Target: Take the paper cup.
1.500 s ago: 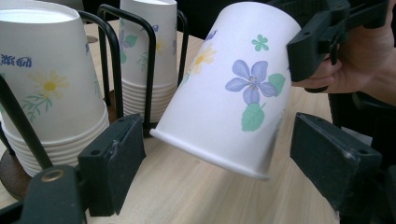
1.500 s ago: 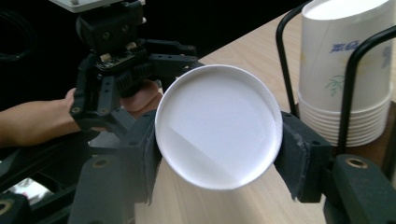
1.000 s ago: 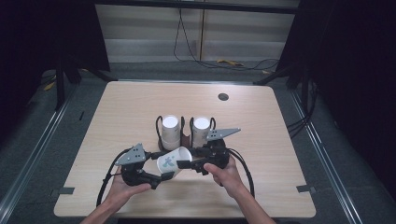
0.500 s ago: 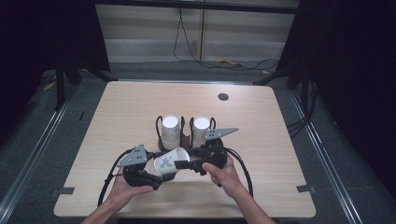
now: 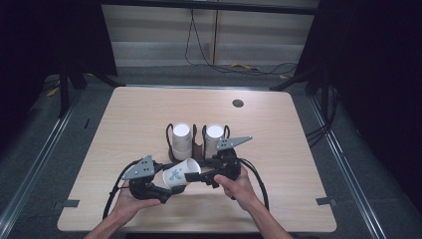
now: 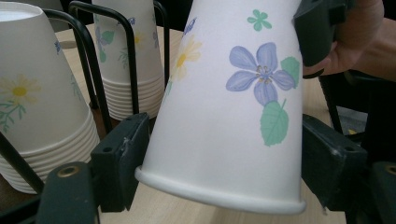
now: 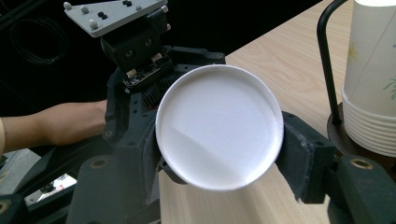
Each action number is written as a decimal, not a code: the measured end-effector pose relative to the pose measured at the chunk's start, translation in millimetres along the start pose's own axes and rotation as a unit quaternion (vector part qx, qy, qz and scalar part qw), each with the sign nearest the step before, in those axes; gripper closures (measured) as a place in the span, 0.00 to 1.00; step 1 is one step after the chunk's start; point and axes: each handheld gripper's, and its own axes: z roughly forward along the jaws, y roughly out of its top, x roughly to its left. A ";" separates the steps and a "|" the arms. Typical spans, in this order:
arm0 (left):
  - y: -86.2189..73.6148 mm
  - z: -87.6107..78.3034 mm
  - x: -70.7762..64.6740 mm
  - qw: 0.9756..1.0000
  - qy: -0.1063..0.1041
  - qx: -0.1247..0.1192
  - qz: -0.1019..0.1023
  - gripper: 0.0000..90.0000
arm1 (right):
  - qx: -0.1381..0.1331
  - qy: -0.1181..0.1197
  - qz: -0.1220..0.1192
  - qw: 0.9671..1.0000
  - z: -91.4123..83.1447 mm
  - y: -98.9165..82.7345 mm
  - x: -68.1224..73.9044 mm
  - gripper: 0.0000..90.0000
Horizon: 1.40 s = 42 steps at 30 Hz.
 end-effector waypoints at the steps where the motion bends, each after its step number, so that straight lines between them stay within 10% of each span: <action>1: -0.3 -0.1 0.3 1.000 -0.002 0.000 -0.002 0.27 | -0.001 0.000 0.001 1.000 0.0 -0.1 -0.5 0.40; 18: -1.8 -1.2 4.2 0.999 -0.015 0.013 -0.042 0.28 | -0.003 -0.031 -0.012 0.999 -1.9 -0.3 -1.0 0.19; 42: 6.2 -11.8 18.0 0.995 0.018 0.074 -0.063 0.29 | 0.018 -0.079 -0.029 0.996 -18.3 -5.5 -6.1 0.19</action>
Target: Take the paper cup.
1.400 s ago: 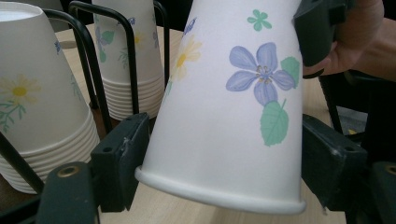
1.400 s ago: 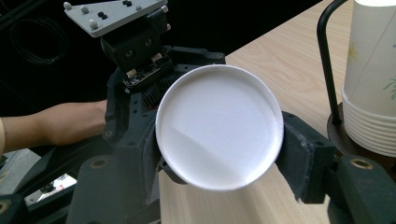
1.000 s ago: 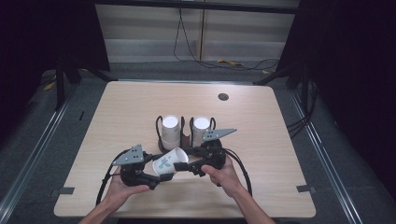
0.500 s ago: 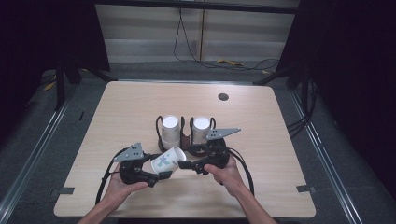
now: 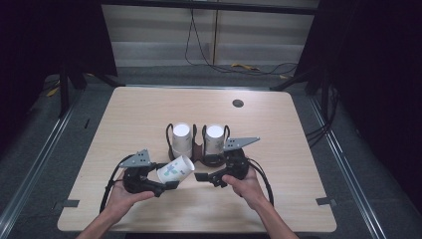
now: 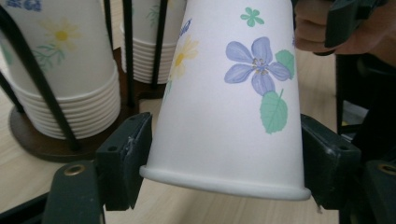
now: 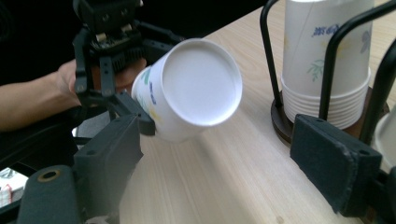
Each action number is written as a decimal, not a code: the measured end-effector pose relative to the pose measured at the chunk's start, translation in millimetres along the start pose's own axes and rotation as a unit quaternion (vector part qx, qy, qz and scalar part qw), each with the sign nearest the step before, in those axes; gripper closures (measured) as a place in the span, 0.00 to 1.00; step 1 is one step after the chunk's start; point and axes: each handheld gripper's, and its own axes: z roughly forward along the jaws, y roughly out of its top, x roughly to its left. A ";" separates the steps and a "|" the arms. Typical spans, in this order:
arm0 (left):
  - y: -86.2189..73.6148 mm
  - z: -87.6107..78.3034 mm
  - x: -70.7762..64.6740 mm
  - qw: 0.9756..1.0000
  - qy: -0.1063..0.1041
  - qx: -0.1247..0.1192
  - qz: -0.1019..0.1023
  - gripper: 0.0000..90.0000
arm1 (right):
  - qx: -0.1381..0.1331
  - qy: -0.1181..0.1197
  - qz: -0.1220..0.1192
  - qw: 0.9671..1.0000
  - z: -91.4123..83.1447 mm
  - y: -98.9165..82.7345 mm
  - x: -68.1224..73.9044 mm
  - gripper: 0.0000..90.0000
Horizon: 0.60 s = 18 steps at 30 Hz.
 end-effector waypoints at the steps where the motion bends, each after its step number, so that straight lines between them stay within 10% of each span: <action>1: 1.5 -0.1 0.1 1.000 0.004 0.005 0.000 0.29 | 0.004 -0.004 -0.001 1.000 -0.3 -0.7 0.0 0.19; 18: 10.1 -2.0 2.1 0.998 0.009 0.057 0.037 0.29 | 0.047 -0.020 -0.022 0.998 5.3 -4.2 0.0 0.24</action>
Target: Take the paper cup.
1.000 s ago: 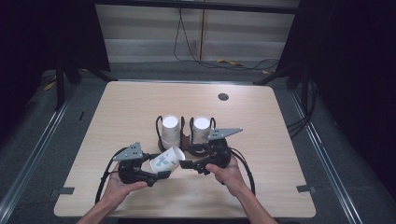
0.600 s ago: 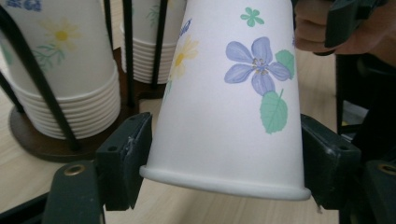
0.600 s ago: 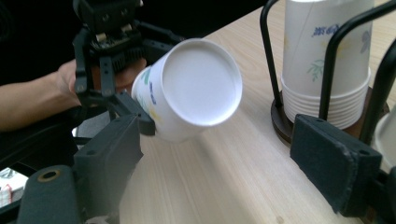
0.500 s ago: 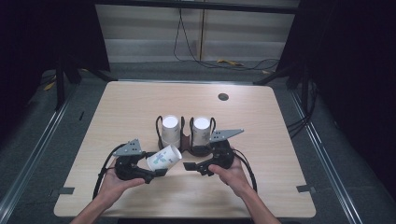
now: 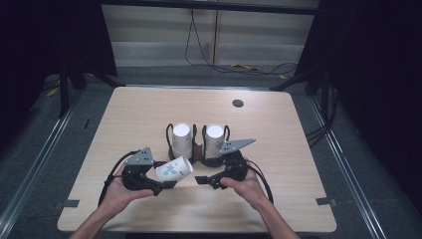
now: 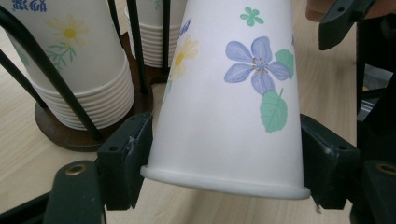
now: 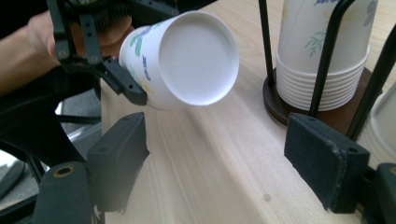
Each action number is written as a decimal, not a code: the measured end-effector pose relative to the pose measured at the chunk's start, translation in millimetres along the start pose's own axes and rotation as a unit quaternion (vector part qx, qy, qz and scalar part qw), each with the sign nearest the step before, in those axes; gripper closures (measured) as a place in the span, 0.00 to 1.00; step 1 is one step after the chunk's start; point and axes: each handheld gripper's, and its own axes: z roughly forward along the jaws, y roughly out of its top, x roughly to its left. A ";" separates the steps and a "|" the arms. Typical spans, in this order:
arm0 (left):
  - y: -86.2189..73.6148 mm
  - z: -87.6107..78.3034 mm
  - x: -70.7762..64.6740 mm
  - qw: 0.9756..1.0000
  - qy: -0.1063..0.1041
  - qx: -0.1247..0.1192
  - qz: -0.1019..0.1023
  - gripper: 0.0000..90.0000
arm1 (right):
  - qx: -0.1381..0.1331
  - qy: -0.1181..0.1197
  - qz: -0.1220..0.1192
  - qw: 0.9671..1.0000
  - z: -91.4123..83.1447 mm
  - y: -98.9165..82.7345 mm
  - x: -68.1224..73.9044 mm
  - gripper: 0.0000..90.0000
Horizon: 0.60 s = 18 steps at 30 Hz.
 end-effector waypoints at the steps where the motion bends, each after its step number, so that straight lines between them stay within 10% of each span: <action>1: 0.1 -0.5 0.7 1.000 0.000 0.005 0.002 0.29 | 0.005 0.002 -0.002 1.000 0.7 -0.1 0.5 0.24; 18: 0.0 7.8 1.2 0.999 -0.007 0.048 0.023 0.30 | 0.060 0.014 -0.034 0.998 12.8 1.9 1.9 0.25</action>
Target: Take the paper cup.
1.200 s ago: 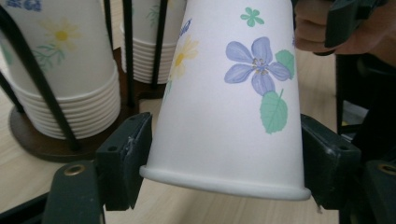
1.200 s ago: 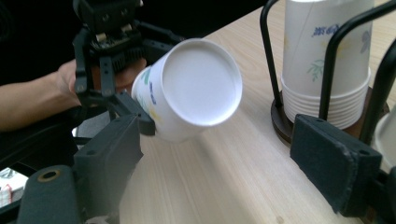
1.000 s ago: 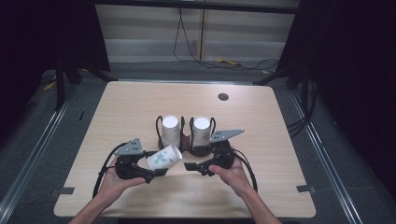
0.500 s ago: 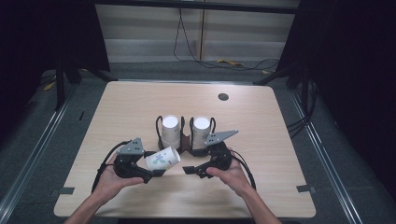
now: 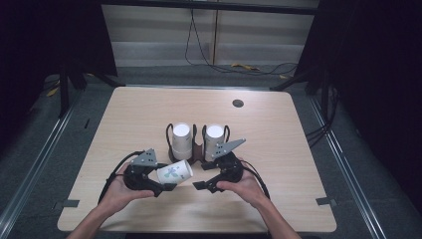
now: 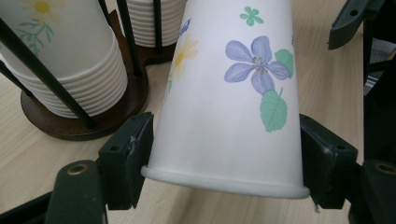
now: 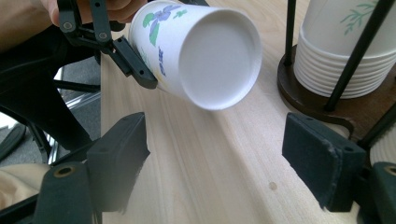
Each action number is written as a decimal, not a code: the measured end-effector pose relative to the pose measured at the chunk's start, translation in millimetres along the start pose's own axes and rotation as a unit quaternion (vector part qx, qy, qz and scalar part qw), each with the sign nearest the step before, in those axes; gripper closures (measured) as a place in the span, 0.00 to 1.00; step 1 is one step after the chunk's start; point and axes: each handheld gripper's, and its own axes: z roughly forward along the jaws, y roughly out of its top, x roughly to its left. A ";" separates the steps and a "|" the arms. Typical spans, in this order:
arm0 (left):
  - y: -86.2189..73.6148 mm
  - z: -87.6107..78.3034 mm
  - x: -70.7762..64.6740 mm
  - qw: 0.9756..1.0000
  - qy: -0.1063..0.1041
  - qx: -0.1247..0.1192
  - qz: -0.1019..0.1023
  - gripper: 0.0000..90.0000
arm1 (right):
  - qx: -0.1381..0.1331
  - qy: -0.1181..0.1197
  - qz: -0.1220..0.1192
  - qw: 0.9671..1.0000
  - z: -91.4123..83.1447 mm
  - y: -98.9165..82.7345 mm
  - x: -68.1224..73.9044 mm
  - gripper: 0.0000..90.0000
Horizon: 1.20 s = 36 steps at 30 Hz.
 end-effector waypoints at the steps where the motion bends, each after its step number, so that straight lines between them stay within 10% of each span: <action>1: 0.1 0.5 -0.1 1.000 -0.001 0.000 0.001 0.30 | 0.001 0.002 0.000 1.000 0.7 0.0 0.0 0.25; 16: 13.4 13.2 -11.0 0.998 -0.003 0.045 0.052 0.30 | 0.058 0.008 -0.039 0.998 5.6 9.7 4.1 0.27; 36: 11.8 19.0 -20.7 0.994 -0.013 0.071 0.083 0.30 | 0.160 0.039 -0.093 0.982 18.3 23.1 7.0 0.27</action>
